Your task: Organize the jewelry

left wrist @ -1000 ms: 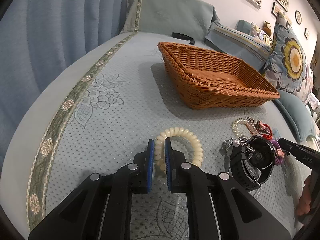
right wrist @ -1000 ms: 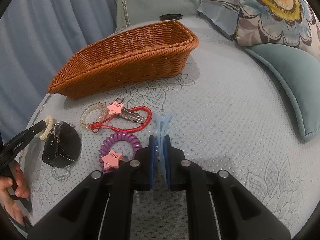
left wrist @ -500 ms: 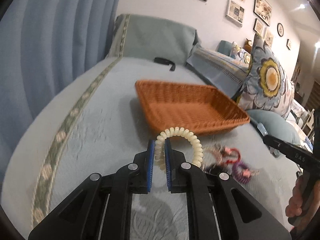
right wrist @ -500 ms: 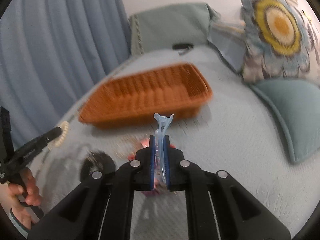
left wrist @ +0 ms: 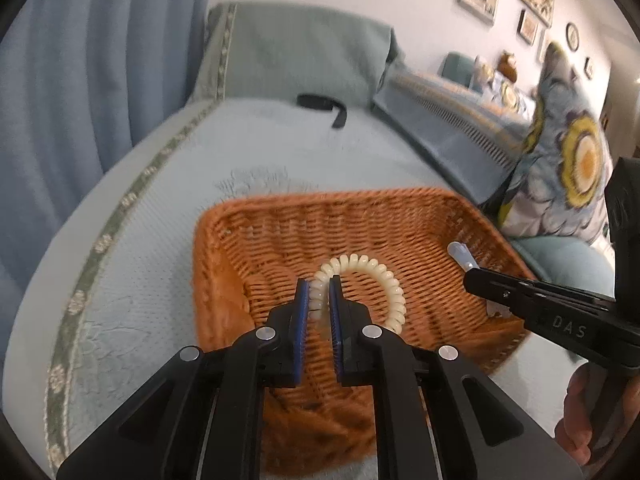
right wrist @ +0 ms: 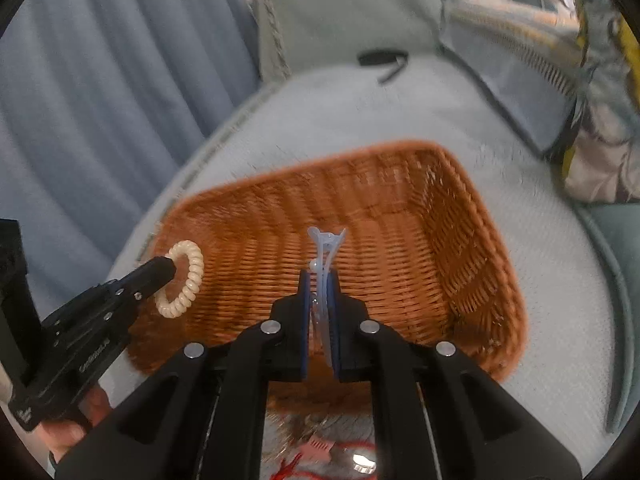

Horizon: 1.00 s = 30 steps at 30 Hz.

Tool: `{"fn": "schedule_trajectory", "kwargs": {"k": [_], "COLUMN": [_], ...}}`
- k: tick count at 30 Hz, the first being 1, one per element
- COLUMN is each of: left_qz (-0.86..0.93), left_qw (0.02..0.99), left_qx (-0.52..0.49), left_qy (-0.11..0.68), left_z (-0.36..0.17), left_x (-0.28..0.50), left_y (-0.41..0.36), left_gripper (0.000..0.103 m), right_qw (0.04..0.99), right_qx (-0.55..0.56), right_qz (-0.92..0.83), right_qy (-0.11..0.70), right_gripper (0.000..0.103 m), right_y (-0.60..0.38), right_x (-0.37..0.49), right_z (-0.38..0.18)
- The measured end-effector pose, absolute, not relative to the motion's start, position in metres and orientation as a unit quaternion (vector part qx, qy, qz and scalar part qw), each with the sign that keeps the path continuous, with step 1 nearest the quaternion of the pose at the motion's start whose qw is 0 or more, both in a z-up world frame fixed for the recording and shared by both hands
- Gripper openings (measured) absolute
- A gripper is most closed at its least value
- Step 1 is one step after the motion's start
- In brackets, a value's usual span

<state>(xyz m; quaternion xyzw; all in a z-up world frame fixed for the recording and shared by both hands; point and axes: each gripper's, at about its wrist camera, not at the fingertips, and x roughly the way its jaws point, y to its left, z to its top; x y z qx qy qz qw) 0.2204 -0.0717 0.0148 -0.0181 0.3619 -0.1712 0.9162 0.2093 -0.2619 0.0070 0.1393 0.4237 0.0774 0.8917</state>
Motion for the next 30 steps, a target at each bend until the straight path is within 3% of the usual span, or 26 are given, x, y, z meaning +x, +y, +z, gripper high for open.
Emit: {"fn": "schedule_trajectory", "kwargs": {"k": [7,8,9,10,13,16,23,30], "left_qz": [-0.177,-0.177,-0.184,-0.189,-0.202,-0.222,-0.235,-0.236], "left_qw": [0.909,0.909,0.909,0.912,0.917,0.917,0.919,0.911], "left_qx": [-0.012,-0.012,-0.016,-0.02,-0.025,-0.053,-0.081,-0.1], "left_qy": [0.378,0.376,0.372,0.364,0.344,0.326,0.305,0.322], "left_z": [-0.001,0.0,0.002,0.006,0.02,0.036,0.051,0.022], "left_x": [0.229,0.227,0.223,0.217,0.196,0.167,0.095,0.06], "left_y": [-0.076,-0.074,-0.072,-0.068,-0.06,-0.043,-0.012,-0.004], "left_gripper": [0.01,0.014,0.03,0.038,0.038,0.042,0.043,0.043], "right_qw": [0.885,0.885,0.885,0.886,0.895,0.902,0.919,0.921], "right_qx": [0.134,0.137,0.138,0.135,0.125,0.124,0.133,0.161], "right_qz": [0.065,0.068,0.071,0.068,0.065,0.076,0.085,0.085], "right_qy": [0.44,0.44,0.439,0.438,0.423,0.406,0.362,0.343], "right_gripper": [0.007,0.008,0.009,0.013,0.024,0.024,0.043,0.044], "right_y": [-0.261,-0.261,-0.261,-0.261,-0.262,-0.263,-0.272,-0.284], "right_x": [0.218,0.218,0.215,0.213,0.195,0.165,0.08,0.026], "right_z": [-0.01,-0.01,-0.009,-0.007,0.005,0.019,0.033,0.01]}}
